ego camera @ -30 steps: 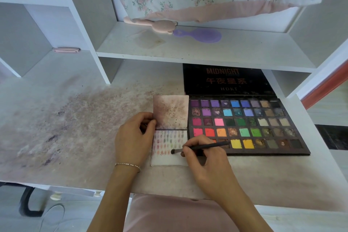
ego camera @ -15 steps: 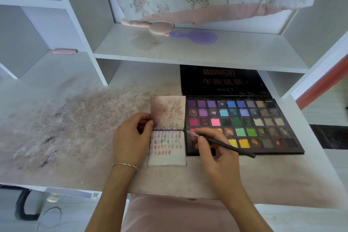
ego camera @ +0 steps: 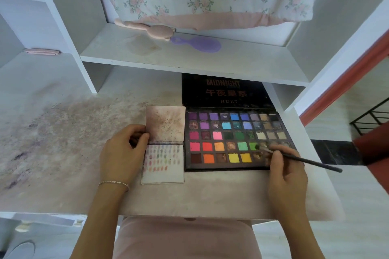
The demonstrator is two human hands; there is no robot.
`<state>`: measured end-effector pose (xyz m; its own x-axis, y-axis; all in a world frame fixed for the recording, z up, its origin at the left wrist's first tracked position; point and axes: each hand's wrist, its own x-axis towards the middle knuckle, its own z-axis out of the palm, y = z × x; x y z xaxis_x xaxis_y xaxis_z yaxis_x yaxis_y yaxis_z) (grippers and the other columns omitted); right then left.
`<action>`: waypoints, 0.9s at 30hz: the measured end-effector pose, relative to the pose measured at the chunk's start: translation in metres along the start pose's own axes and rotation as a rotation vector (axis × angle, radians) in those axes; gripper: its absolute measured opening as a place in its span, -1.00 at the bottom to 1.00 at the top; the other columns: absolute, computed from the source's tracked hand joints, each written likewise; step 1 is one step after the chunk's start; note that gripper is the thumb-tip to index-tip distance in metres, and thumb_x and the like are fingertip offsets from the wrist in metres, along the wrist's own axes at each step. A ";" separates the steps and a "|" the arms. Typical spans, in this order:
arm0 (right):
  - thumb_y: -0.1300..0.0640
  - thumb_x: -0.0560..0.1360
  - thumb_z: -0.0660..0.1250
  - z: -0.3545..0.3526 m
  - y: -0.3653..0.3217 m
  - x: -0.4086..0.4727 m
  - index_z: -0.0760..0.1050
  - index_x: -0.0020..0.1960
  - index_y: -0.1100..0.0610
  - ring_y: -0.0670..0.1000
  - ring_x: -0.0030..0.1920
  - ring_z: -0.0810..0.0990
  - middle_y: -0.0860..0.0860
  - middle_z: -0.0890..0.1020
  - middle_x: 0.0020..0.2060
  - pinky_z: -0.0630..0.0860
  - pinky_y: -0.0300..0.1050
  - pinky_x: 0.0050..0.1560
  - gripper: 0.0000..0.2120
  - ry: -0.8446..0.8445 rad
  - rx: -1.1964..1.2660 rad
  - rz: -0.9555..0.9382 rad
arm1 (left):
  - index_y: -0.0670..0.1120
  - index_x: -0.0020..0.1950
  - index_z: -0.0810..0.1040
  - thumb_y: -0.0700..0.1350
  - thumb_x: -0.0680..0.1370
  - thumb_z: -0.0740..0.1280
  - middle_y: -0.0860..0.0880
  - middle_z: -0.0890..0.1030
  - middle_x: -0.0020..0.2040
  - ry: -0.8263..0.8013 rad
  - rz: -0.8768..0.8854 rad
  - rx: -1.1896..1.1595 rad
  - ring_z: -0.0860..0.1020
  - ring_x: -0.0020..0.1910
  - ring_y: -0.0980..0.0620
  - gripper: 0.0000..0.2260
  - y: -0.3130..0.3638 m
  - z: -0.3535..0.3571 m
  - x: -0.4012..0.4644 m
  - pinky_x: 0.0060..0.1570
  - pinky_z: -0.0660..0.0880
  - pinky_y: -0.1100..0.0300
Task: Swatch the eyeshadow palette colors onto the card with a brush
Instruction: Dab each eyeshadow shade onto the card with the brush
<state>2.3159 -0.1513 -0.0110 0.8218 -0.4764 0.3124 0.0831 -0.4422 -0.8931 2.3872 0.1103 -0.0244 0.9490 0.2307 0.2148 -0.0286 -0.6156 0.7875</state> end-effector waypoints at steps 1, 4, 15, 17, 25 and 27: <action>0.27 0.56 0.15 -0.004 0.003 0.003 0.42 -0.08 -0.01 -0.44 -0.16 0.49 -0.18 0.52 -0.19 0.36 -0.61 -0.27 -0.79 0.027 -0.031 0.031 | 0.07 -0.12 0.55 -0.18 0.46 0.34 0.16 0.54 -0.28 -0.001 0.000 0.006 0.48 -0.28 0.21 -0.87 0.000 0.000 0.000 -0.27 0.33 0.34; 0.19 0.57 0.13 -0.015 0.012 0.009 0.40 -0.02 0.09 -0.48 -0.19 0.45 -0.21 0.48 -0.21 0.35 -0.58 -0.34 -0.91 0.074 -0.117 0.087 | -0.03 -0.06 0.60 -0.18 0.47 0.34 0.12 0.54 -0.26 0.004 -0.004 0.027 0.47 -0.28 0.18 -0.89 0.001 0.000 0.000 -0.28 0.30 0.38; 0.15 0.56 0.15 -0.019 0.015 0.014 0.38 -0.07 0.02 -0.25 -0.22 0.49 -0.23 0.48 -0.25 0.30 -0.45 -0.36 -0.92 -0.013 -0.244 0.102 | -0.04 -0.07 0.60 -0.20 0.47 0.34 0.09 0.55 -0.26 -0.005 -0.019 0.014 0.49 -0.26 0.11 -0.90 0.004 -0.001 -0.003 -0.26 0.32 0.33; 0.16 0.56 0.16 -0.018 0.015 0.015 0.38 -0.11 0.00 -0.21 -0.22 0.49 -0.22 0.49 -0.26 0.31 -0.41 -0.33 -0.90 -0.011 -0.248 0.100 | -0.05 -0.08 0.60 -0.21 0.47 0.34 0.07 0.55 -0.27 -0.004 -0.020 0.009 0.50 -0.25 0.07 -0.90 0.005 -0.001 -0.002 -0.27 0.32 0.33; 0.15 0.55 0.16 -0.017 0.015 0.014 0.37 -0.14 -0.08 -0.26 -0.20 0.51 -0.24 0.50 -0.23 0.39 -0.48 -0.40 -0.84 -0.013 -0.210 0.094 | -0.06 -0.09 0.59 -0.23 0.47 0.34 0.08 0.53 -0.28 -0.011 -0.014 0.017 0.47 -0.26 0.08 -0.90 0.006 -0.002 -0.003 -0.27 0.31 0.37; 0.15 0.55 0.16 -0.018 0.015 0.013 0.35 -0.19 -0.13 -0.27 -0.21 0.52 -0.25 0.50 -0.24 0.38 -0.49 -0.41 -0.79 -0.008 -0.211 0.106 | -0.03 -0.09 0.58 -0.22 0.47 0.34 0.09 0.53 -0.28 -0.011 -0.012 0.023 0.47 -0.27 0.10 -0.90 0.006 -0.003 -0.003 -0.27 0.30 0.37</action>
<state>2.3182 -0.1777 -0.0148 0.8240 -0.5231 0.2175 -0.1224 -0.5392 -0.8332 2.3831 0.1082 -0.0190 0.9525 0.2300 0.1996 -0.0104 -0.6305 0.7761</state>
